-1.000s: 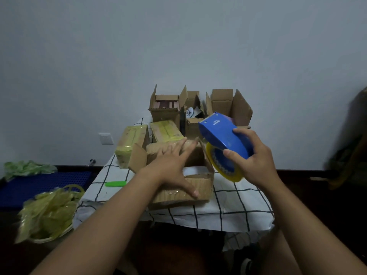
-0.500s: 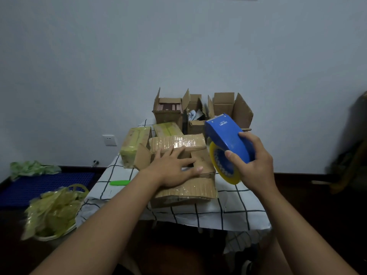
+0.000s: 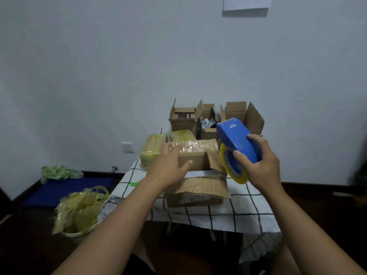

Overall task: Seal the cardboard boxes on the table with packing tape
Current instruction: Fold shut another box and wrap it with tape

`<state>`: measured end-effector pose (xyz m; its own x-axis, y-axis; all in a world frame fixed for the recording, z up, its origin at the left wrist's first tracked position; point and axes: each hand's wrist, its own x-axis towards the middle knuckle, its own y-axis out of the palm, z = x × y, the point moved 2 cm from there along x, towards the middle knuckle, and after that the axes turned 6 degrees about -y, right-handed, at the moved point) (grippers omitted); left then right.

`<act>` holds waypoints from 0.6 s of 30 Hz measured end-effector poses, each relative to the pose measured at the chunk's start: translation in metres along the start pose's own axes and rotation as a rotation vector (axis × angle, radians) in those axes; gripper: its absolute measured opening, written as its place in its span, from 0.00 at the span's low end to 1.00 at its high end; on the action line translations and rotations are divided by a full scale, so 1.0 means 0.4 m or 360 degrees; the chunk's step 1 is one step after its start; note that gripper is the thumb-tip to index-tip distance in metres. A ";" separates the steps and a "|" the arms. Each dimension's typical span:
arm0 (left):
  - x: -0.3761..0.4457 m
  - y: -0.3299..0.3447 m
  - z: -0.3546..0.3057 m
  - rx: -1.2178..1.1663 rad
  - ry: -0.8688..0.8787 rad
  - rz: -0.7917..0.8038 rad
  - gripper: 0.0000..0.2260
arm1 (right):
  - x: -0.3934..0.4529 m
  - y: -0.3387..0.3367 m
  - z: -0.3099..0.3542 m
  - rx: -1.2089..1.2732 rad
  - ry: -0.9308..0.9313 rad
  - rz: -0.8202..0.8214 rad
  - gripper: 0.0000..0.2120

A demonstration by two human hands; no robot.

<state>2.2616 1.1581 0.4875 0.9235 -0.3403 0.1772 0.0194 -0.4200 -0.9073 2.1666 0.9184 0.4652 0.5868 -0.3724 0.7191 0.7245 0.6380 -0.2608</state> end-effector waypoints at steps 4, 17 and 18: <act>-0.018 0.038 -0.007 0.0008 0.0098 0.0469 0.50 | -0.007 -0.008 0.004 0.0022 0.0070 -0.0025 0.24; 0.011 -0.015 -0.004 -0.0042 0.0289 0.0349 0.23 | -0.009 -0.039 -0.002 0.0054 0.0131 -0.0030 0.24; 0.019 -0.014 -0.003 0.0038 0.0298 0.0299 0.24 | -0.008 -0.043 -0.002 0.0055 0.0133 -0.0044 0.24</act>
<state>2.2681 1.1567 0.4945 0.8247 -0.5612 0.0701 -0.1350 -0.3156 -0.9392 2.1525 0.9082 0.4670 0.5959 -0.4439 0.6692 0.7287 0.6491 -0.2183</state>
